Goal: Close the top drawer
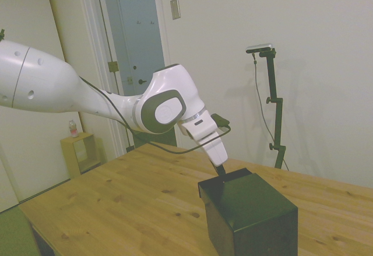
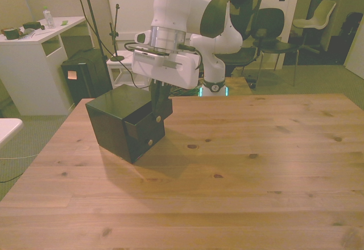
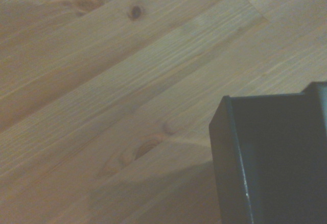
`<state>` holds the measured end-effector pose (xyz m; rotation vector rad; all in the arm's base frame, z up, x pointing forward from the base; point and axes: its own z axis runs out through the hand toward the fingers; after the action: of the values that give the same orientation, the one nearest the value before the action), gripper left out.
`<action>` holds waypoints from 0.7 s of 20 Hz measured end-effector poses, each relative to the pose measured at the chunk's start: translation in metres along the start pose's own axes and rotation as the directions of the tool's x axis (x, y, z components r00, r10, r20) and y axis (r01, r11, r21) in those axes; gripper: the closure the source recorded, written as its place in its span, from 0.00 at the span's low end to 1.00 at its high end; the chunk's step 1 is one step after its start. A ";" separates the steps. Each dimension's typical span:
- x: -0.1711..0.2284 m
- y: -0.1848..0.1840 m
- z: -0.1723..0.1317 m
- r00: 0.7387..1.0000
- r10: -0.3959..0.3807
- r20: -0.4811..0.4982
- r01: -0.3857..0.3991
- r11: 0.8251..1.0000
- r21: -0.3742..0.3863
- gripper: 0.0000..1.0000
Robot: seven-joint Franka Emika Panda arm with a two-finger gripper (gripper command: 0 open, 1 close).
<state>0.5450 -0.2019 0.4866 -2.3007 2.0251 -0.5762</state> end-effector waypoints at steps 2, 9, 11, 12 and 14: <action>0.006 0.004 0.000 1.000 0.014 -0.005 -0.014 1.000 -0.020 1.00; 0.016 0.007 -0.003 0.999 0.047 -0.008 -0.048 0.996 -0.072 1.00; 0.017 0.008 -0.002 0.998 0.060 -0.012 -0.061 0.994 -0.088 1.00; 0.018 0.009 -0.002 0.998 0.065 -0.017 -0.067 0.993 -0.097 1.00; 0.020 0.009 -0.001 0.997 0.072 -0.020 -0.074 0.992 -0.106 1.00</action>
<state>0.5384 -0.2222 0.4902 -2.2735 2.1881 -0.4962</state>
